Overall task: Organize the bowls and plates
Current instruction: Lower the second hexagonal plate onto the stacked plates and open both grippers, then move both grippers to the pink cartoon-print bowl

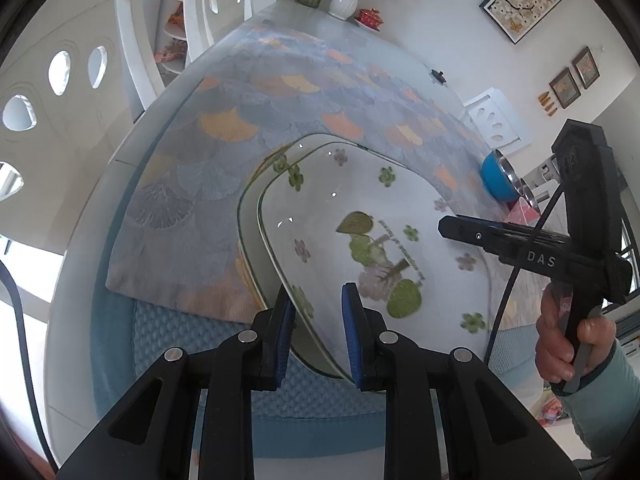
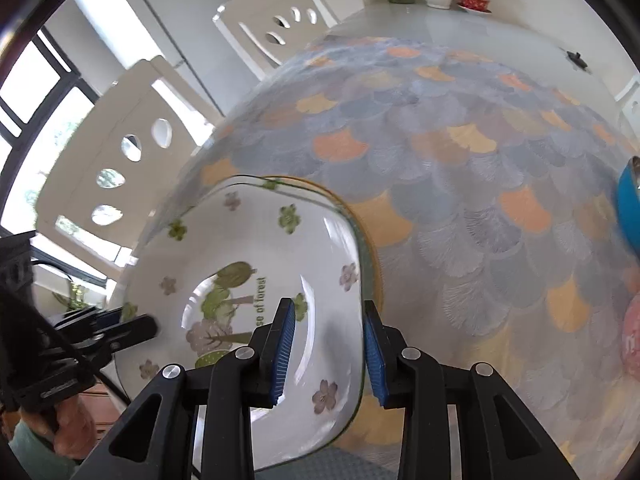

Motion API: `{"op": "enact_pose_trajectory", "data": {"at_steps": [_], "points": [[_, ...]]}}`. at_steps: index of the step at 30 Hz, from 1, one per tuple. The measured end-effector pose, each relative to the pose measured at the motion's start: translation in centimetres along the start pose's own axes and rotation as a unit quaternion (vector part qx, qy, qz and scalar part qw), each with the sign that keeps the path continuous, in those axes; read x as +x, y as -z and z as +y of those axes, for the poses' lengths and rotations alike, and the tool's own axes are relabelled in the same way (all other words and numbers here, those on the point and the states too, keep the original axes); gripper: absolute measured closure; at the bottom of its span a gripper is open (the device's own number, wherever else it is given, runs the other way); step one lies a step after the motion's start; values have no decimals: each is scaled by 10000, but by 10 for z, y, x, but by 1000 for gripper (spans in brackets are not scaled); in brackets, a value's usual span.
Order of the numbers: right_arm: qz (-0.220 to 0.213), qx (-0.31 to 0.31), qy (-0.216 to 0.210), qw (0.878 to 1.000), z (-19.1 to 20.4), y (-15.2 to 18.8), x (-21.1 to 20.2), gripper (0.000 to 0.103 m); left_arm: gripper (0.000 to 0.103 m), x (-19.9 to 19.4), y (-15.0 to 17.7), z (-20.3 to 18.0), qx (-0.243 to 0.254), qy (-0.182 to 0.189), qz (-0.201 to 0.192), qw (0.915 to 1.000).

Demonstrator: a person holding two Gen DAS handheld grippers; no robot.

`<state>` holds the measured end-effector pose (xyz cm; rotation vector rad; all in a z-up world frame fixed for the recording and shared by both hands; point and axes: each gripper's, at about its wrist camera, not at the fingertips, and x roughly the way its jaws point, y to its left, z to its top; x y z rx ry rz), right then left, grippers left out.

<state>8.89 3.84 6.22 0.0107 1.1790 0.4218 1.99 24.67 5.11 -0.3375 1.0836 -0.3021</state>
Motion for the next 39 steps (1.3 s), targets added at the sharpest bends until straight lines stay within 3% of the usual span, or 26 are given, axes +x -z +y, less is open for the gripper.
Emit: {"op": "enact_pose_trajectory", "data": {"at_steps": [6, 9, 14, 25, 33, 39], "points": [[-62, 47, -46, 10000, 0, -2, -2, 71, 83, -7, 1, 5, -102, -2, -62, 9999], [-147, 83, -64, 9998, 1, -1, -7, 71, 83, -12, 1, 8, -56, -242, -93, 9996], [-389, 351, -76, 9986, -5, -1, -25, 71, 83, -23, 2, 19, -191, -184, -225, 9994], [-513, 785, -170, 9954, -12, 11, -47, 71, 83, -16, 1, 7, 5, -169, -96, 9998], [-420, 1242, -137, 9913, -27, 36, -52, 71, 83, -37, -22, -34, 781, -177, -435, 9958], [-612, 1549, 260, 9857, -43, 55, -88, 71, 81, -22, -49, -96, 1483, 396, -450, 9871]]}}
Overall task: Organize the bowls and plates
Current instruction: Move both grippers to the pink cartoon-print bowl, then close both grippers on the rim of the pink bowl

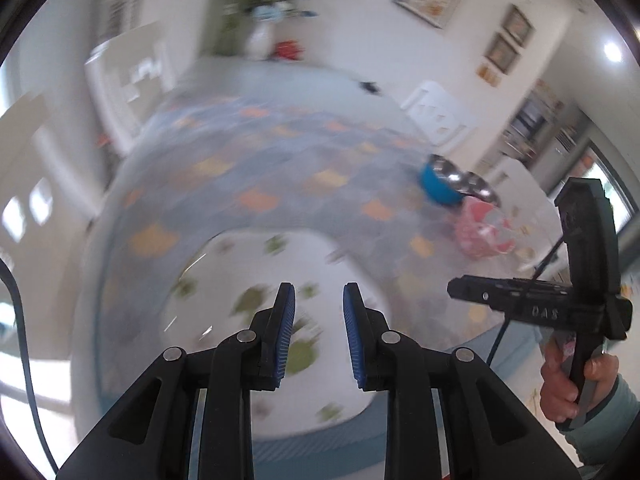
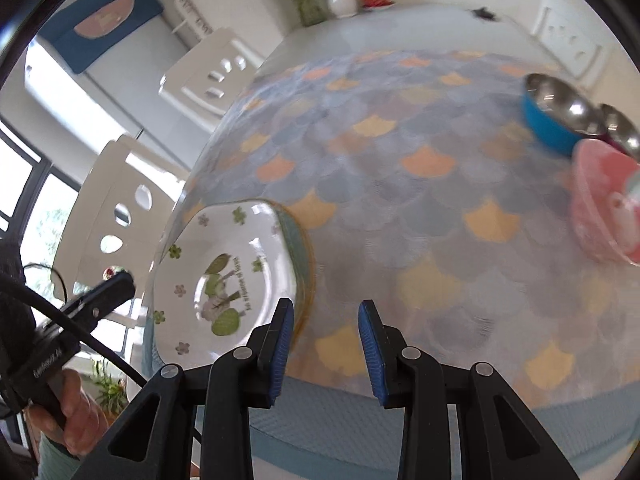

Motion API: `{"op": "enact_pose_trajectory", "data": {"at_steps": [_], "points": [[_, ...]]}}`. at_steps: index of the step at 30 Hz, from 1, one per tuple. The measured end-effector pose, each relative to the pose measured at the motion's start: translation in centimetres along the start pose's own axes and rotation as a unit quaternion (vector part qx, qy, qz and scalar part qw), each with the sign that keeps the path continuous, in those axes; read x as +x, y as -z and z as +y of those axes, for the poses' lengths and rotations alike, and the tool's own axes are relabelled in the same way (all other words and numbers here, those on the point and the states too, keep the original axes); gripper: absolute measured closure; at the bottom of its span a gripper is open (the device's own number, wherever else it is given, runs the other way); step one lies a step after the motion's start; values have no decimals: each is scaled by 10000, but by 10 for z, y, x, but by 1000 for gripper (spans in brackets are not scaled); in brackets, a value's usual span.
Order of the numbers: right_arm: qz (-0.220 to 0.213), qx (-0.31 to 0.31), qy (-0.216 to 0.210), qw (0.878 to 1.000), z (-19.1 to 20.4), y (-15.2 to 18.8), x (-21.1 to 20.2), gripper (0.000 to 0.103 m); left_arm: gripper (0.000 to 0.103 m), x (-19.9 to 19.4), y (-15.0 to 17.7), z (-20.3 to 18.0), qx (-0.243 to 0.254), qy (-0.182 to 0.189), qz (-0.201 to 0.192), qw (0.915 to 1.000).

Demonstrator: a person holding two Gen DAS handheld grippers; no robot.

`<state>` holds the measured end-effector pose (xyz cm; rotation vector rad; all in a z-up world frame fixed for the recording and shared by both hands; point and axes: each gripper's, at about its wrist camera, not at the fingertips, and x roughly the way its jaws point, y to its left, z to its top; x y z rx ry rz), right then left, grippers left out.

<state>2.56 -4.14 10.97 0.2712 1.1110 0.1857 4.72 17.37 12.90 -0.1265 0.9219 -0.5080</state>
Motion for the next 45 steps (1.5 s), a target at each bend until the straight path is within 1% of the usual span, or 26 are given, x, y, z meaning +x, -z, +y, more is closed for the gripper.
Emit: {"op": "enact_pose_trajectory", "data": {"at_steps": [1, 3, 5, 7, 8, 10, 11, 13, 14, 15, 17, 19, 22, 25, 27, 31, 34, 36, 38, 39, 40, 42, 43, 44, 45], "points": [[-80, 59, 79, 9999, -7, 1, -9, 70, 81, 5, -6, -9, 100, 93, -3, 9999], [-251, 206, 216, 9992, -22, 3, -26, 65, 81, 17, -18, -31, 331, 265, -6, 9991], [-418, 388, 318, 9979, -41, 4, -42, 56, 80, 26, -30, -57, 546, 442, -21, 9975], [-591, 591, 354, 9959, -61, 4, -57, 55, 78, 33, -40, -80, 734, 590, -30, 9955], [-649, 696, 361, 9948, -71, 4, -63, 54, 72, 38, -46, -93, 834, 642, -16, 9944], [-778, 944, 358, 9918, -93, 2, -73, 54, 70, 49, -55, -114, 974, 686, 0, 9929], [-823, 1042, 360, 9905, -103, 0, -77, 54, 67, 56, -59, -126, 1029, 705, 49, 9922], [-875, 1193, 408, 9882, -122, -4, -84, 54, 55, 73, -68, -145, 1059, 745, 175, 9914], [-908, 1280, 463, 9865, -136, -6, -89, 54, 43, 83, -72, -154, 1033, 784, 205, 9913], [-925, 1333, 493, 9855, -146, -6, -93, 54, 40, 91, -74, -163, 1004, 812, 199, 9914], [-918, 1513, 590, 9824, -172, -10, -100, 53, 40, 115, -80, -183, 954, 858, 322, 9912], [-902, 1690, 601, 9796, -198, -15, -105, 52, 41, 135, -81, -199, 908, 897, 449, 9908], [-839, 1877, 621, 9767, -237, -27, -107, 52, 42, 164, -79, -220, 866, 815, 632, 9909], [-757, 1860, 626, 9776, -264, -38, -102, 52, 44, 193, -75, -233, 686, 747, 804, 9916], [-661, 1826, 663, 9787, -278, -43, -95, 52, 49, 205, -71, -233, 519, 705, 930, 9918], [-420, 1763, 755, 9805, -301, -55, -76, 52, 52, 233, -65, -231, 158, 691, 1186, 9904], [-259, 1630, 804, 9830, -315, -60, -59, 52, 54, 247, -61, -229, -65, 647, 1290, 9895], [-133, 1509, 808, 9851, -318, -63, -47, 53, 58, 253, -59, -228, -176, 611, 1326, 9891], [-62, 1422, 750, 9870, -319, -64, -38, 62, 62, 258, -57, -228, -259, 590, 1372, 9884], [-1, 1399, 711, 9876, -320, -65, -33, 63, 63, 260, -56, -228, -276, 589, 1383, 9883], [41, 1380, 675, 9881, -320, -65, -29, 67, 63, 261, -55, -228, -289, 582, 1390, 9882], [64, 1330, 617, 9892, -320, -65, -23, 71, 66, 262, -53, -229, -302, 569, 1392, 9882], [71, 1289, 627, 9896, -320, -65, -20, 74, 68, 264, -53, -228, -310, 570, 1397, 9881], [81, 1258, 634, 9900, -320, -66, -18, 80, 74, 265, -52, -228, -318, 581, 1415, 9877], [90, 1212, 614, 9907, -320, -65, -16, 83, 82, 267, -51, -228, -326, 602, 1435, 9873]]}}
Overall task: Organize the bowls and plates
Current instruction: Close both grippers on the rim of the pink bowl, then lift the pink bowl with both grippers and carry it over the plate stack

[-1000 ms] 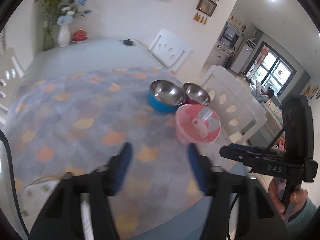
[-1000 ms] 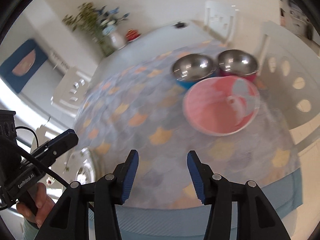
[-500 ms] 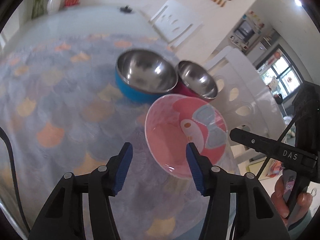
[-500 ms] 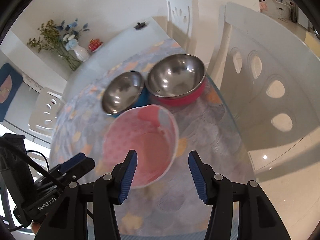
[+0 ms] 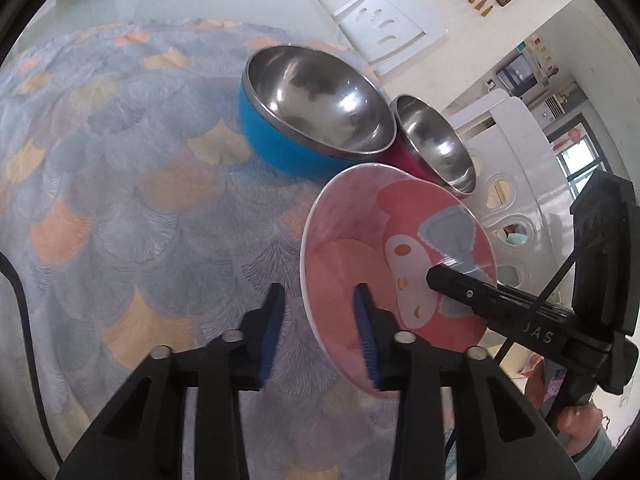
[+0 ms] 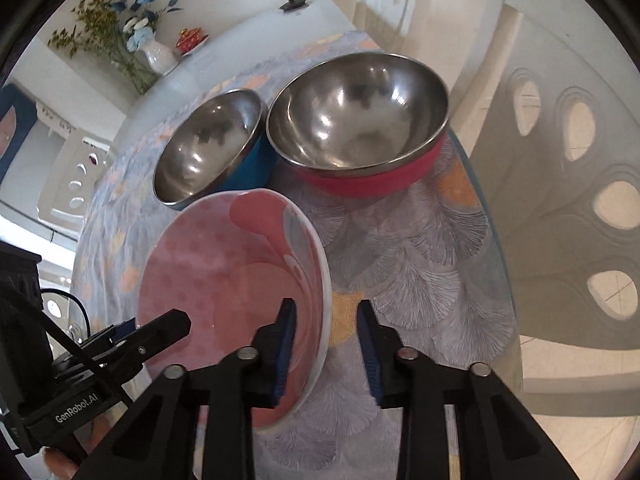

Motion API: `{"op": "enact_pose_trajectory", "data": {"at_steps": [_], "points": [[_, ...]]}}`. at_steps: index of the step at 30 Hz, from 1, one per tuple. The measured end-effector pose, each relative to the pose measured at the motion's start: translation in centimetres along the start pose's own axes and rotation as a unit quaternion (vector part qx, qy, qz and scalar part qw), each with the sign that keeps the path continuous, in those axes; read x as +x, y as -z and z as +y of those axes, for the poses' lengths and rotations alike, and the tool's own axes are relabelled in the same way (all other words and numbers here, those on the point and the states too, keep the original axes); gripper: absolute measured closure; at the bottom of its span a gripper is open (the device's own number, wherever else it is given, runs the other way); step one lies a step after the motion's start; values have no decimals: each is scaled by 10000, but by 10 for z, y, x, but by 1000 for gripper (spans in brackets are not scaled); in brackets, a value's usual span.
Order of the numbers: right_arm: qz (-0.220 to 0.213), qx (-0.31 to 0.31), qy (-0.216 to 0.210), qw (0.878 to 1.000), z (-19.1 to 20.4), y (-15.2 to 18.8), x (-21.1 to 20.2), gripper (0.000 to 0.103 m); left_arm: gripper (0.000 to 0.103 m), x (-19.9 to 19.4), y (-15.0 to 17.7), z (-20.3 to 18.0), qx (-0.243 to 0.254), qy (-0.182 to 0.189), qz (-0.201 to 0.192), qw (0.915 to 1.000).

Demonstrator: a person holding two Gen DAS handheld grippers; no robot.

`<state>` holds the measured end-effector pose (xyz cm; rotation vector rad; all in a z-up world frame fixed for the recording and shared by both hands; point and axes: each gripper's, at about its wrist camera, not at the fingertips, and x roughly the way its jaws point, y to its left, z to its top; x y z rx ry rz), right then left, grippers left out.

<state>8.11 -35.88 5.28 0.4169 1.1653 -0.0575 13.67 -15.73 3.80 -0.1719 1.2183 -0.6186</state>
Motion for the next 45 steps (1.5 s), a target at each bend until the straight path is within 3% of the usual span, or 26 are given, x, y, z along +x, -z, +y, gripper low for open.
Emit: {"op": "enact_pose_trajectory", "data": {"at_steps": [4, 13, 20, 27, 36, 45], "points": [[-75, -196, -84, 9997, 5, 2, 1, 94, 88, 2, 1, -2, 76, -57, -35, 9999], [-259, -536, -7, 9982, 25, 11, -17, 94, 88, -23, 12, -1, 156, -16, -240, 9996], [-392, -717, -178, 9965, 64, 21, -38, 94, 88, -76, 24, 10, 177, -179, -602, 9979], [-477, -1111, -569, 9910, 137, 36, -56, 94, 88, -149, 46, 44, 39, -594, -1093, 9922], [-221, -1896, -1162, 9747, 265, 80, -40, 92, 88, -238, 91, 128, -447, -1332, -1492, 9788], [261, -2216, -1333, 9656, 352, 128, -1, 91, 88, -273, 129, 201, -880, -1639, -1522, 9707]]}}
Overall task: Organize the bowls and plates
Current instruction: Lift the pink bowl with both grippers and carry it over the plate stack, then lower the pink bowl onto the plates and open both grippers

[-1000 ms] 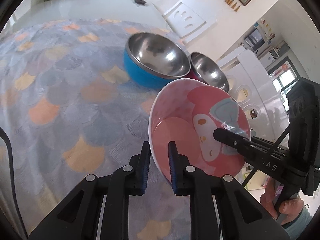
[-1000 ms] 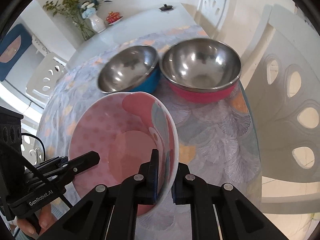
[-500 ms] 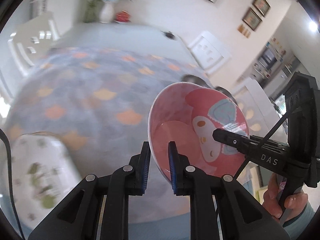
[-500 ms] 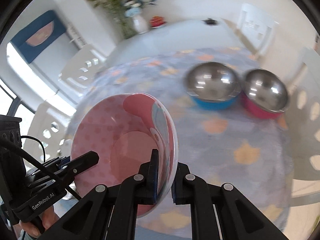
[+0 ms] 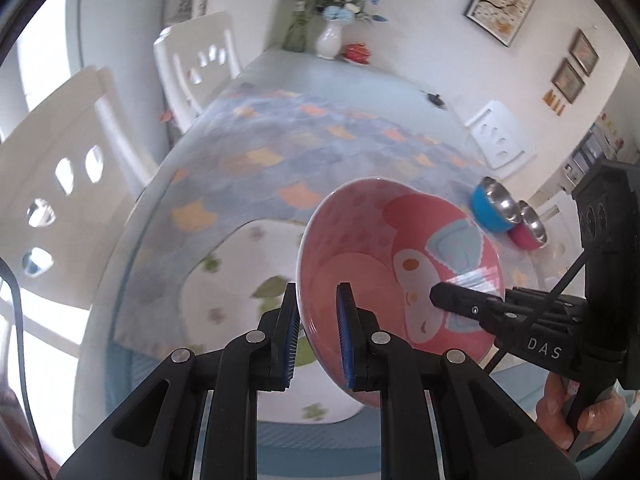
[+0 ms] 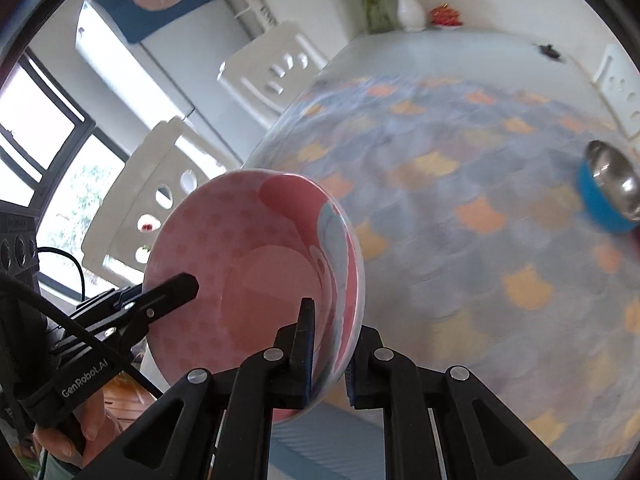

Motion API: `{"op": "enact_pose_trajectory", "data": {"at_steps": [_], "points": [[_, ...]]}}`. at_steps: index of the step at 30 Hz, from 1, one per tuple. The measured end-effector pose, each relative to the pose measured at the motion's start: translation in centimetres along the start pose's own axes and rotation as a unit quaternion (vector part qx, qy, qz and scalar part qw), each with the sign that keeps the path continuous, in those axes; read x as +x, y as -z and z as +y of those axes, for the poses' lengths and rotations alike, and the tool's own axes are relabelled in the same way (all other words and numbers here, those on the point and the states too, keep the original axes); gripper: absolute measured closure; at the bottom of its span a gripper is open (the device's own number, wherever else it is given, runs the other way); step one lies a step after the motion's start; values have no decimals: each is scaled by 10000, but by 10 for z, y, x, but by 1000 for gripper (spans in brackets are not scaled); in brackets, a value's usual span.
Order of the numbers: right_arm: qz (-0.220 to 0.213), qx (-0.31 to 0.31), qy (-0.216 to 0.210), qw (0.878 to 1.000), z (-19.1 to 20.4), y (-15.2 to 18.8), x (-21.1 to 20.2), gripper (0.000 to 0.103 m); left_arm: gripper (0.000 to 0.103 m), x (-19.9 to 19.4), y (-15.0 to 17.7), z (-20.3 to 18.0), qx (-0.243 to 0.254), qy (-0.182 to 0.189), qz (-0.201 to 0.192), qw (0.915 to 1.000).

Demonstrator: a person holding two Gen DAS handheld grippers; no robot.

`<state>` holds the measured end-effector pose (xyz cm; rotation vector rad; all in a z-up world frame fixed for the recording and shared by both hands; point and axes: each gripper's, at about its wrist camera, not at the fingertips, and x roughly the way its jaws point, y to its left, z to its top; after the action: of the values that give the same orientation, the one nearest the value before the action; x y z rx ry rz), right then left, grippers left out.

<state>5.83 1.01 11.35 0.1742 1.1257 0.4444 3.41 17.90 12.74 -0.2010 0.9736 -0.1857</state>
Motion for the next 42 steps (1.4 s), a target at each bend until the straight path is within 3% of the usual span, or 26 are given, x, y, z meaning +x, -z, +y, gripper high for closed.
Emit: {"op": "enact_pose_trajectory", "data": {"at_steps": [7, 20, 42], "points": [[269, 209, 135, 9993, 14, 7, 29, 91, 88, 14, 15, 32, -119, 157, 224, 9996], [442, 462, 406, 9971, 24, 9, 52, 89, 88, 28, 17, 53, -27, 265, 419, 9988], [101, 582, 420, 9974, 12, -15, 48, 89, 85, 31, 21, 64, 35, 330, 597, 9977]]}}
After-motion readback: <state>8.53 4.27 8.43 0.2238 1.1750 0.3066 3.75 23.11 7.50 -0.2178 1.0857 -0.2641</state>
